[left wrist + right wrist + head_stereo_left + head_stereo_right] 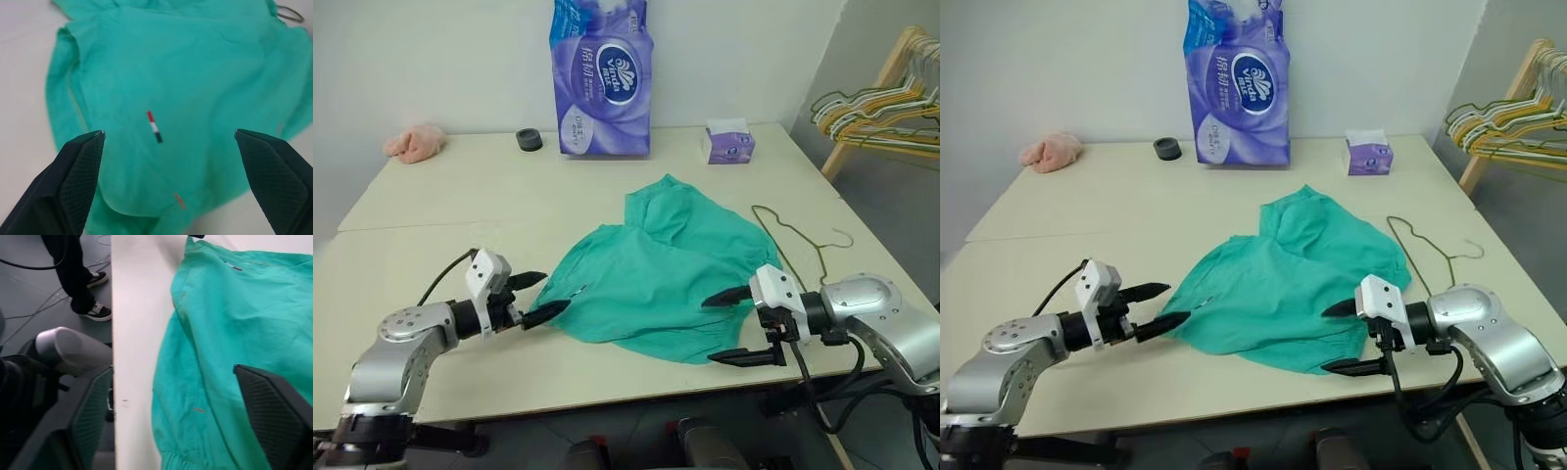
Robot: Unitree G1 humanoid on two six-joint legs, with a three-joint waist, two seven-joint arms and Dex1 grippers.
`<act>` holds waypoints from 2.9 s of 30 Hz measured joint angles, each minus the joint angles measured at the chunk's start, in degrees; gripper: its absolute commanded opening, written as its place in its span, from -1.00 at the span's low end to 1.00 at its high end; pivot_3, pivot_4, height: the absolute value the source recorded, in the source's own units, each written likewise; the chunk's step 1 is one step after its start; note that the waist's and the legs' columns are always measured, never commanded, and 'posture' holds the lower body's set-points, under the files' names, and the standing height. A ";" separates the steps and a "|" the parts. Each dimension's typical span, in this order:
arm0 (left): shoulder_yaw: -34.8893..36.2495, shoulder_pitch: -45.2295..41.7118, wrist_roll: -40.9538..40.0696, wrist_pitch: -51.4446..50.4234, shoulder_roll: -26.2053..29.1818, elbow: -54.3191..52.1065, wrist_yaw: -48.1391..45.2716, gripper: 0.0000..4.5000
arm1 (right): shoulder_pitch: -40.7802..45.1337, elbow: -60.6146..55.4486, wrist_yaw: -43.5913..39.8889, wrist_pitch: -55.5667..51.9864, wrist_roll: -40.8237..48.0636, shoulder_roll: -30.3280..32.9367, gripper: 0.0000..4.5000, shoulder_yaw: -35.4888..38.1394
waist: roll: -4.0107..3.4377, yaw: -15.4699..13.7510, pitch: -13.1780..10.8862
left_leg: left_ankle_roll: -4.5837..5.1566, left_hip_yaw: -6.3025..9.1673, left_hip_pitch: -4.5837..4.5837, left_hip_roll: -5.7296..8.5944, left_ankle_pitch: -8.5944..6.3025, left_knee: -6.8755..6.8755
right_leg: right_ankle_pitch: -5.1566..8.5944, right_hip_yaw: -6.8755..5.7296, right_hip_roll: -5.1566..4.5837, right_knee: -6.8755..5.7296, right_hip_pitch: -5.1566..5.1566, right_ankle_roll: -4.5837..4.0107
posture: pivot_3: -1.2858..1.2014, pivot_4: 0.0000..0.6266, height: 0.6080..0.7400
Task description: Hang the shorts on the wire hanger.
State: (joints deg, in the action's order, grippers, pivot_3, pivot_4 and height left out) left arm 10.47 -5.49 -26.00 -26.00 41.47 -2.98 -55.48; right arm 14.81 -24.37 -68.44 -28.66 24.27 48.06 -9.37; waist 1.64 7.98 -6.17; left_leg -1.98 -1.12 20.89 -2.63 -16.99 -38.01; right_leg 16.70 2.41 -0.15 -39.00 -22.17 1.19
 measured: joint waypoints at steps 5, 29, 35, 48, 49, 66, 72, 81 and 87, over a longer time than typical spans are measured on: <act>-5.09 -5.56 2.30 -2.94 -2.46 6.16 2.23 1.00 | 0.31 0.81 2.27 3.72 -3.95 -2.81 0.99 -2.59 | 0.01 0.05 0.01 | 0.00 -0.05 0.00 0.02 0.00 -0.02 | -0.01 0.05 0.04 -0.01 -0.01 0.02 | -0.11 -0.72 1.00; -8.44 -10.89 2.18 -11.88 -1.17 15.12 -3.95 -0.99 | -4.74 -5.03 3.79 12.78 -17.09 1.07 1.00 -10.45 | 0.05 0.28 -0.02 | 0.00 -0.05 0.01 -0.01 0.00 -0.02 | 0.04 0.06 0.07 0.01 -0.03 0.10 | -0.12 -0.72 1.00; -7.37 -9.92 1.35 -12.99 -1.17 14.50 -3.55 -0.99 | -7.32 2.19 8.51 21.59 -26.69 0.03 1.00 -13.88 | 0.07 0.46 -0.01 | 0.00 -0.16 -0.05 -0.01 0.00 -0.05 | 0.03 0.13 0.09 -0.03 -0.02 0.09 | -0.12 -0.73 1.00; -7.31 -8.26 1.23 -13.74 -1.06 12.49 -2.87 -1.00 | -7.94 5.44 9.54 22.34 -27.61 -3.67 -0.53 -14.62 | 0.34 1.66 0.04 | 0.26 -0.37 -0.22 -0.04 0.44 -0.16 | -0.53 0.20 0.21 -0.03 0.03 0.46 | -0.12 -0.74 1.00; -7.30 -8.04 1.20 -13.74 -1.00 12.32 -2.91 -1.00 | -7.92 5.17 8.82 20.34 -26.30 -3.72 -0.67 -14.55 | 0.34 1.67 0.04 | 0.26 -0.36 -0.21 -0.04 0.44 -0.16 | -0.53 0.20 0.21 -0.04 0.03 0.45 | -0.12 -0.74 1.00; -5.95 -5.77 -0.65 -14.87 -0.83 9.60 -1.44 -1.00 | -1.86 -2.31 1.69 8.82 -13.78 1.27 0.22 -7.72 | 0.40 1.27 0.02 | 0.26 -0.33 0.01 0.01 0.43 -0.02 | -0.41 0.22 -0.05 0.06 -0.09 0.27 | -0.11 -0.74 1.00; -5.51 -5.08 -1.12 -15.07 -0.90 8.97 -0.83 -1.00 | -4.92 7.46 5.64 24.20 -24.98 1.80 0.22 -10.49 | 0.37 1.32 0.00 | 0.26 -0.33 0.00 -0.01 0.43 0.00 | -0.39 0.24 -0.02 0.03 -0.09 0.24 | -0.11 -0.73 1.00; -5.52 -4.92 -1.24 -15.95 -0.98 8.17 -0.20 -1.00 | -4.58 14.04 8.45 36.92 -30.37 -0.10 -0.20 -11.17 | 0.44 1.44 0.04 | 0.26 -0.35 -0.08 -0.03 0.43 -0.03 | -0.41 0.25 0.00 0.00 -0.03 0.27 | -0.11 -0.74 1.00; -5.14 -3.93 -1.79 -16.05 -0.97 7.51 -0.24 -1.00 | -4.51 15.25 8.42 34.30 -29.58 -1.83 -0.99 -11.02 | 0.44 1.43 0.04 | 0.26 -0.35 -0.09 -0.04 0.43 -0.05 | -0.41 0.25 -0.01 -0.01 -0.03 0.27 | -0.11 -0.75 1.00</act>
State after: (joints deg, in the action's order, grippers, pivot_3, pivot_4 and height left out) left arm 5.33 -9.42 -27.79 -42.06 40.50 4.53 -55.73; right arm 10.31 -9.13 -60.02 5.63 -5.31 46.24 -20.38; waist 2.08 9.41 -6.13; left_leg -1.72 -1.47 20.80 -2.67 -16.56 -38.06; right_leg 16.29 2.67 -0.16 -39.01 -22.19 1.46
